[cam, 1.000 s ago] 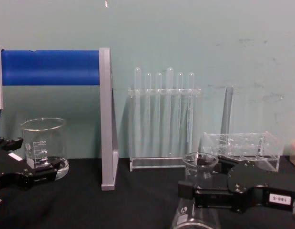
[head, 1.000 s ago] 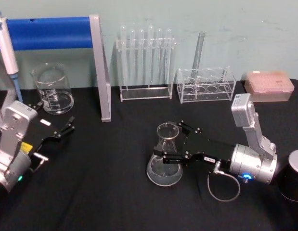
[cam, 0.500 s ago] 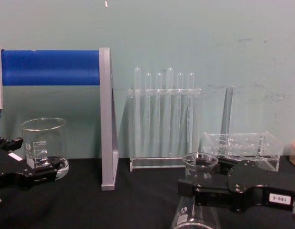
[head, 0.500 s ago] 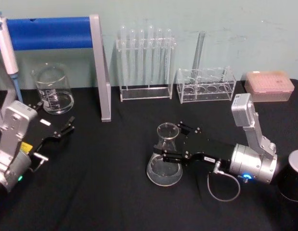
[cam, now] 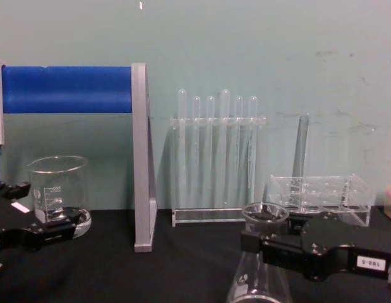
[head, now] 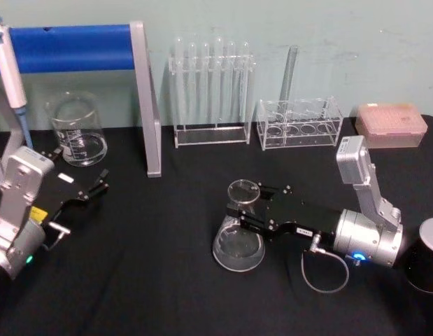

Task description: Grasp the erlenmeyer flask with one hand, shake it three times, then place it back.

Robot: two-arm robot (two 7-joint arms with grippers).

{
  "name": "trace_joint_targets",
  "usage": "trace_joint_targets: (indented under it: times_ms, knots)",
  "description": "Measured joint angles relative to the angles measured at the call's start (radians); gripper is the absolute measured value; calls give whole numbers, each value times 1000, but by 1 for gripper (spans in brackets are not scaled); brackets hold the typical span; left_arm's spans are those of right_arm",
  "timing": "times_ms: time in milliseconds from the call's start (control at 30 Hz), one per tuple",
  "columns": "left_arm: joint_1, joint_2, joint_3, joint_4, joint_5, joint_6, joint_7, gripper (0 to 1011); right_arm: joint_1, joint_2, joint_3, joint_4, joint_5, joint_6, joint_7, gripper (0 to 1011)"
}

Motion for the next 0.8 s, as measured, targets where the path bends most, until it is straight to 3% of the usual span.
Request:
trace_joint_targets:
  times_ms: [67, 600, 800]
  knots:
    - [0, 0, 0, 0, 0, 0, 0, 1001, 0, 0, 0, 0, 0, 0, 0, 449]
    - [0, 0, 0, 0, 0, 0, 0, 1001, -2, 0, 1, -1, 0, -1, -1, 449]
    - [0, 0, 0, 0, 0, 0, 0, 1001, -24, 6, 23, -34, 5, -2, -36, 449]
